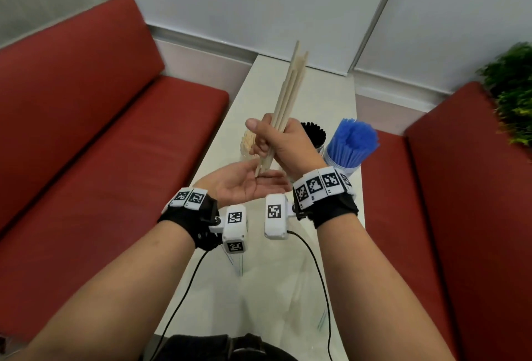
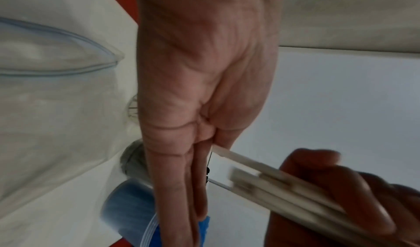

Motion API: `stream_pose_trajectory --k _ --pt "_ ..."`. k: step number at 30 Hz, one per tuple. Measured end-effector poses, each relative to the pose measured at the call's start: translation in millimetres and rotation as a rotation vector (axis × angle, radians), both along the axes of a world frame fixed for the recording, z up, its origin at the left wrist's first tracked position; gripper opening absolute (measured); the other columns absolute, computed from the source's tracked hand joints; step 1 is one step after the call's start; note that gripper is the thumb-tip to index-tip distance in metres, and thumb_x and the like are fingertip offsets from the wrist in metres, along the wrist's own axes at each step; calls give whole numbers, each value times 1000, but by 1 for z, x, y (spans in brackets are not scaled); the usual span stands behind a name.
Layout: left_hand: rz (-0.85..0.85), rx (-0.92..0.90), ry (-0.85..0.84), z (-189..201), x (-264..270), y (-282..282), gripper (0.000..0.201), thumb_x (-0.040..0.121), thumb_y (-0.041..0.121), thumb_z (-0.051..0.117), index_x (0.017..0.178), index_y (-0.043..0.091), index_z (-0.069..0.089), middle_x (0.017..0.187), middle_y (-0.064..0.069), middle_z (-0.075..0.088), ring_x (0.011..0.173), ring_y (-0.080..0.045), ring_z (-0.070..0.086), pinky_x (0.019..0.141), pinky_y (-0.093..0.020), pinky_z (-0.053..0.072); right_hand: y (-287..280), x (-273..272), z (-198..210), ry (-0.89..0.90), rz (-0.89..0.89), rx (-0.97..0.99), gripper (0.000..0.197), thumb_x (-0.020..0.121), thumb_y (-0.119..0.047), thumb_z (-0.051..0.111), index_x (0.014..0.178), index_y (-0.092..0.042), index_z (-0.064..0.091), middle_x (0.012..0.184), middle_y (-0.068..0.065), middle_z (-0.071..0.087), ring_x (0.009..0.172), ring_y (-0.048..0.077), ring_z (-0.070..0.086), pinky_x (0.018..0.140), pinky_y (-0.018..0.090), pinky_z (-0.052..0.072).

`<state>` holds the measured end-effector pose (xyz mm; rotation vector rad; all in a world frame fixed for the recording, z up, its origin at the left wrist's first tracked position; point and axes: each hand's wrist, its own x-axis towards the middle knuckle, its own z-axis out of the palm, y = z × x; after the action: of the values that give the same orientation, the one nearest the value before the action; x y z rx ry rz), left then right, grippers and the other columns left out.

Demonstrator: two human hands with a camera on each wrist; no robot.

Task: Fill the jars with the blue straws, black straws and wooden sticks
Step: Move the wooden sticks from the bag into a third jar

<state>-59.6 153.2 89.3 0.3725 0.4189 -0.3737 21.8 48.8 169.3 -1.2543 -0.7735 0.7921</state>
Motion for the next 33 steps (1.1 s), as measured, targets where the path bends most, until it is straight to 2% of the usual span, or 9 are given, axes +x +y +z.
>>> stream_pose_trajectory --k 4,7,9,11,14,19,24,29,33 --pt "-10 -161 -20 -8 5 -2 46 101 22 45 131 -12 51 133 -31 52 119 -47 56 98 -51 50 -6 2 -13 -21 -12 -8 34 85 -22 78 63 -14 54 56 5 46 55 22 49 79 40 54" --pt "40 -60 48 -8 6 -7 31 90 14 56 101 -14 67 101 -30 67 92 -42 70 72 -46 61 -7 5 -15 -40 -31 4 26 85 -21 78 69 -15 58 57 4 50 56 23 52 79 41 55" --pt "79 45 138 -14 8 -9 23 88 15 61 86 -8 65 81 -23 66 71 -33 72 54 -36 61 -6 8 -15 -53 -36 25 21 85 -20 78 77 -15 60 58 6 52 54 23 53 74 40 55" --pt "77 100 190 -23 9 -8 26 94 21 58 80 -1 60 72 -16 62 55 -21 66 41 -25 55 -5 10 -15 -53 -33 29 21 86 -21 78 79 -16 59 56 5 50 50 23 52 68 36 54" --pt "21 141 199 -31 9 -7 28 96 26 54 76 6 54 64 -7 54 37 -8 46 26 -13 30 -3 10 -19 -69 -29 -17 30 89 -29 74 69 -19 56 51 1 44 47 21 52 69 35 55" --pt "28 222 237 -45 3 -6 32 98 27 53 74 9 62 53 -1 45 31 -5 33 23 -15 18 -11 23 -26 -131 59 -253 26 88 -26 76 67 -18 65 69 7 67 76 23 72 77 38 60" --pt "44 316 304 -61 -5 -3 31 101 29 45 77 10 46 56 0 46 31 -3 31 24 -13 16 -25 42 -20 -94 244 -594 5 84 -7 79 87 -7 75 93 22 75 88 37 75 79 38 63" --pt "136 545 398 -70 -6 3 36 102 31 47 80 4 59 65 -7 57 41 -9 44 32 -16 30 -18 52 -19 -111 145 -599 12 83 3 77 93 7 72 85 16 73 80 27 76 71 29 64" --pt "169 847 519 -81 -16 26 34 102 22 42 81 3 60 70 -10 57 52 -17 47 42 -19 37 -6 71 -11 -180 36 -671 7 83 0 78 87 0 73 93 18 74 89 37 75 83 41 63"
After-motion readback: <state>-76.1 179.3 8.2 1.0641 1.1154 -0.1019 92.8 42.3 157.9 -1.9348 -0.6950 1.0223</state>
